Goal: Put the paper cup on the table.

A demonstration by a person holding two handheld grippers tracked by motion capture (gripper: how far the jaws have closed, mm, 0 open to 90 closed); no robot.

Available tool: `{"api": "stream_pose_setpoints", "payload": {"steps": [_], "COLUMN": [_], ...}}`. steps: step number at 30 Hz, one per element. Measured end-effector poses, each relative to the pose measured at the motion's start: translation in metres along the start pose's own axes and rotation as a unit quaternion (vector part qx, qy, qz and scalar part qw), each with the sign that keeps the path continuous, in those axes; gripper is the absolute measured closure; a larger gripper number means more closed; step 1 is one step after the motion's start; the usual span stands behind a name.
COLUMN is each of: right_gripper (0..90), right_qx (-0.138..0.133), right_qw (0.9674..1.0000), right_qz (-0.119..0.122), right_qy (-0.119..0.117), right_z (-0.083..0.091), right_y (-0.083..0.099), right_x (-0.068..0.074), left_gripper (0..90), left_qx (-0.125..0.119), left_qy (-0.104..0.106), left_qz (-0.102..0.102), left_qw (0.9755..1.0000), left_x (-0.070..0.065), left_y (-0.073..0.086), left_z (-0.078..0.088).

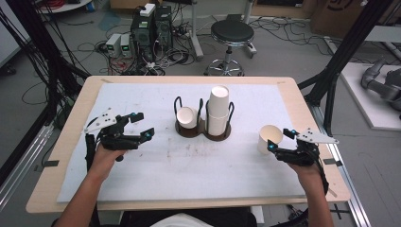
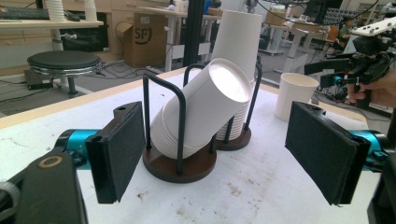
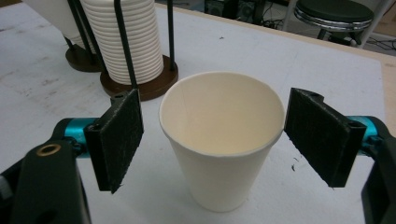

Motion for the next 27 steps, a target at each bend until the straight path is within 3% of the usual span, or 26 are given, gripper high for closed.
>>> {"api": "stream_pose_setpoints", "payload": {"steps": [10, 16, 27], "right_gripper": [20.2, 20.2, 20.2], "right_qx": [0.017, 0.003, -0.009], "right_qw": [0.9998, 0.9999, 0.9973], "right_qz": [-0.006, -0.011, 0.022], "right_qy": [-0.002, -0.011, -0.069], "right_z": [0.006, 0.011, 0.000], "right_y": [0.010, 0.005, -0.031], "right_x": [-0.007, -0.005, 0.029], "left_gripper": [20.0, 20.0, 18.6], "left_qx": [0.000, 0.000, -0.009], "left_qy": [0.000, 0.000, -0.018], "left_qz": [-0.001, -0.001, 0.005], "left_qw": [1.0000, 1.0000, 0.9998], "left_x": [0.000, 0.000, 0.004], "left_y": [0.000, -0.001, -0.002], "left_z": [0.000, 0.000, 0.002]}}
Point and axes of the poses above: each handheld gripper's, and its own axes: z roughly backward along the jaws, y roughly out of its underside, x roughly to its left, the point moved 5 cm from there along -z, roughly forward along the jaws, and after that the axes turned 8 degrees about -x, right-handed, at the moved point
